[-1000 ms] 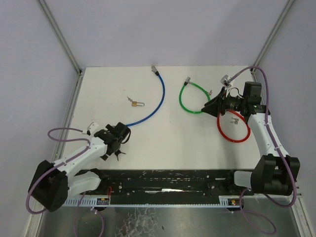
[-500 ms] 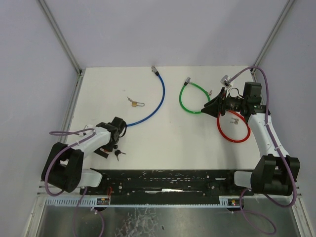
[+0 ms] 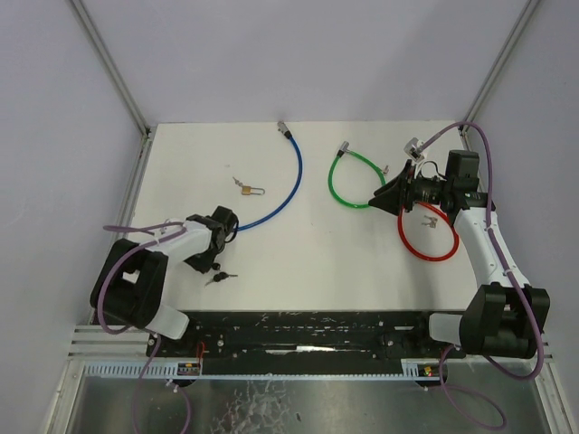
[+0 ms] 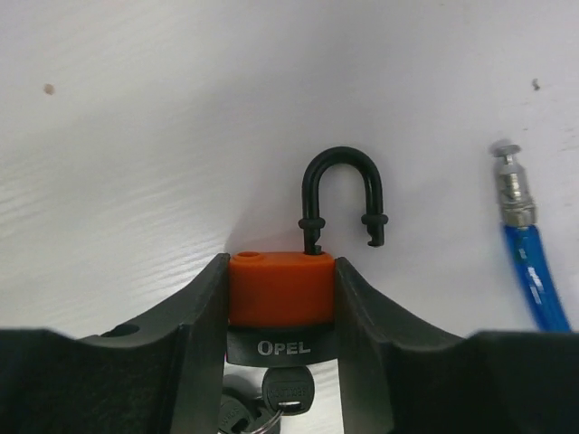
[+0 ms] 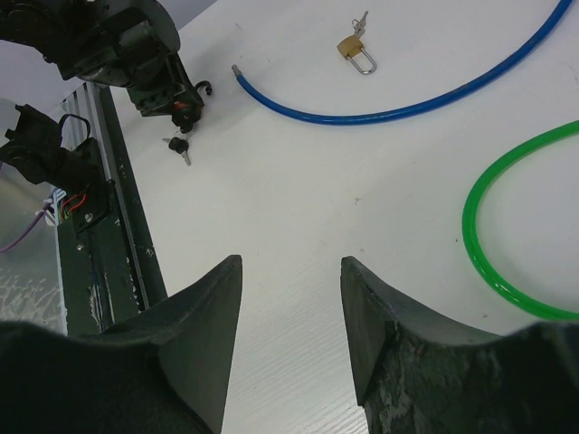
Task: Lock with the key
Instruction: Pick up the lock from the center of the board.
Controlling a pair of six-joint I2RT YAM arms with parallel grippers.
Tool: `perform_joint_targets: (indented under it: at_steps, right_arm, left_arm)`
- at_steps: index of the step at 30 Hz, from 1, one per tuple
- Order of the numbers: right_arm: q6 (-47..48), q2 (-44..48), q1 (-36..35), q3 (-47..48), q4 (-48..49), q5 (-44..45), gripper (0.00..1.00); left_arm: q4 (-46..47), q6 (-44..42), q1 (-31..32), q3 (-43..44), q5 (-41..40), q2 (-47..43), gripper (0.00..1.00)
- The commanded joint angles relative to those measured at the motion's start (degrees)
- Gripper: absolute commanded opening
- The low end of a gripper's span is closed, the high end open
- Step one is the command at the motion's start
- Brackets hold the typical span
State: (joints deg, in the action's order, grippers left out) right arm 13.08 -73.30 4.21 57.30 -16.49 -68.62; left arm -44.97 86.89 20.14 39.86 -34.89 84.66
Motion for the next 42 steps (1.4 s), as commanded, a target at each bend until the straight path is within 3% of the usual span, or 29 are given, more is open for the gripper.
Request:
perform_joint_targets:
  at_steps: [1, 10, 18, 22, 29, 31, 37, 39, 42]
  right_arm:
    - [0.7, 0.4, -0.4, 1.8, -0.1, -1.7, 0.54]
    - [0.6, 0.2, -0.4, 1.7, 0.0, -2.0, 0.54]
    - [0.2, 0.3, -0.4, 1.0, 1.1, -3.8, 0.54]
    - [0.3, 0.5, -0.5, 0.6, 1.6, -5.4, 0.54]
    - [6.1, 0.7, -1.7, -0.8, 1.1, -8.5, 0.55]
    - [12.9, 1.0, -2.4, -0.9, -2.2, -9.7, 0.59]
    - [68.7, 0.7, -6.0, -0.8, -33.7, -13.1, 0.84]
    - [78.8, -0.9, -7.0, 0.0, -40.6, -12.3, 0.87]
    - [86.1, -3.2, -8.5, 1.0, -45.7, -9.9, 0.86]
  left_arm:
    - [-0.5, -1.4, -0.4, 0.4, 7.1, 5.6, 0.11]
    - [0.2, -8.3, 1.4, 0.1, 9.7, -7.9, 0.03]
    - [7.3, -18.7, 11.7, 3.9, 11.2, -15.1, 0.0]
    - [21.1, -29.2, 15.8, 0.6, 15.4, -20.0, 0.0]
    - [54.2, -57.7, 18.3, -4.1, 35.6, -17.1, 0.0]
    - [62.2, -65.5, 19.2, -3.9, 41.9, -13.8, 0.0]
    - [77.9, -89.9, 21.1, -2.7, 64.2, -5.4, 0.0]
    - [79.2, -96.2, 21.5, -2.6, 69.9, -4.2, 0.0]
    - [80.7, -102.3, 22.3, -2.7, 74.7, -4.1, 0.0]
